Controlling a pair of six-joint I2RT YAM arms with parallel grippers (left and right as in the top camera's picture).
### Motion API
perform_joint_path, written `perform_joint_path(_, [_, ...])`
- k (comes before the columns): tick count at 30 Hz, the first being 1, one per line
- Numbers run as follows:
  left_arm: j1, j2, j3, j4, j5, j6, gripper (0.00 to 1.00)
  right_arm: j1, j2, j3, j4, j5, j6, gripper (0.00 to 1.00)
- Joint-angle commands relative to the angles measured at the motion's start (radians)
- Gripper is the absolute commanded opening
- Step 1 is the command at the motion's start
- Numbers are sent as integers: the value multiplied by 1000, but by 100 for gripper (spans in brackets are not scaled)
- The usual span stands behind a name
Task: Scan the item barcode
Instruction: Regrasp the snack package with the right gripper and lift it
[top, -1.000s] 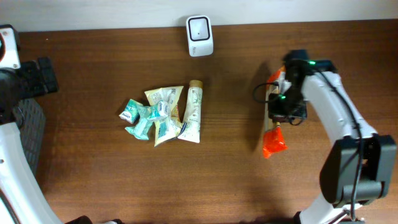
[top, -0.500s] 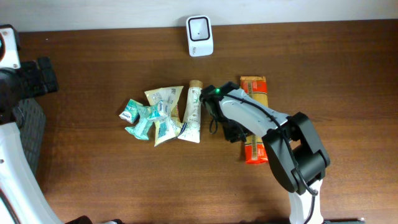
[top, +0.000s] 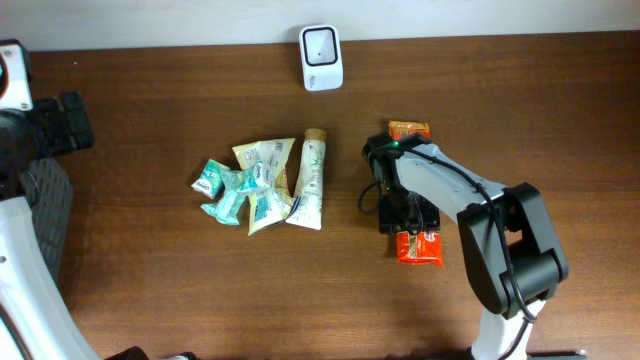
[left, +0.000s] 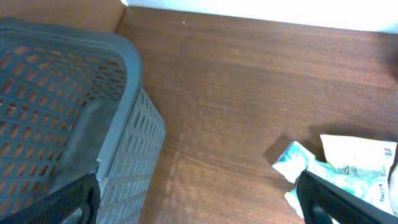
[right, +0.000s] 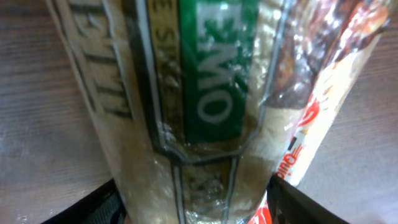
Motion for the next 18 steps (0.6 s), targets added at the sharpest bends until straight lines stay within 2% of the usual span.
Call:
perform_joint_path(1, [7, 2, 2, 2, 11, 13, 99, 2, -9, -94, 68, 124, 40, 74])
perform_joint_path(3, [7, 2, 2, 2, 11, 13, 99, 2, -8, -116, 86, 184, 40, 73])
perform_joint_path(4, [7, 2, 2, 2, 11, 13, 99, 3, -8, -116, 87, 183, 40, 68])
perform_joint_path(5, [7, 2, 2, 2, 11, 13, 99, 3, -8, -116, 90, 175, 40, 58])
perform_joint_path(6, [7, 2, 2, 2, 11, 13, 99, 2, -8, -116, 99, 159, 40, 40])
perform_joint_path(7, [7, 2, 2, 2, 11, 13, 99, 2, -9, -114, 105, 143, 40, 29])
perform_joint_path(9, [7, 2, 2, 2, 11, 13, 99, 2, -9, -101, 106, 105, 35, 8])
perform_joint_path(10, [7, 2, 2, 2, 11, 13, 99, 0, -9, -82, 101, 80, 28, 4])
perform_joint_path(11, [7, 2, 2, 2, 11, 13, 99, 0, -10, -51, 78, 61, 18, 4])
perform_joint_path(13, [7, 2, 2, 2, 11, 13, 99, -5, -21, 18, 39, -50, -93, 4])
perform_joint_path(15, [7, 2, 2, 2, 11, 13, 99, -26, -54, 100, 1, -238, -248, 4])
perform_joint_path(16, [7, 2, 2, 2, 11, 13, 99, -51, -91, 152, -20, -413, -371, 4])
perform_joint_path(18, [7, 2, 2, 2, 11, 13, 99, -93, -137, 199, -49, -614, -506, 4])
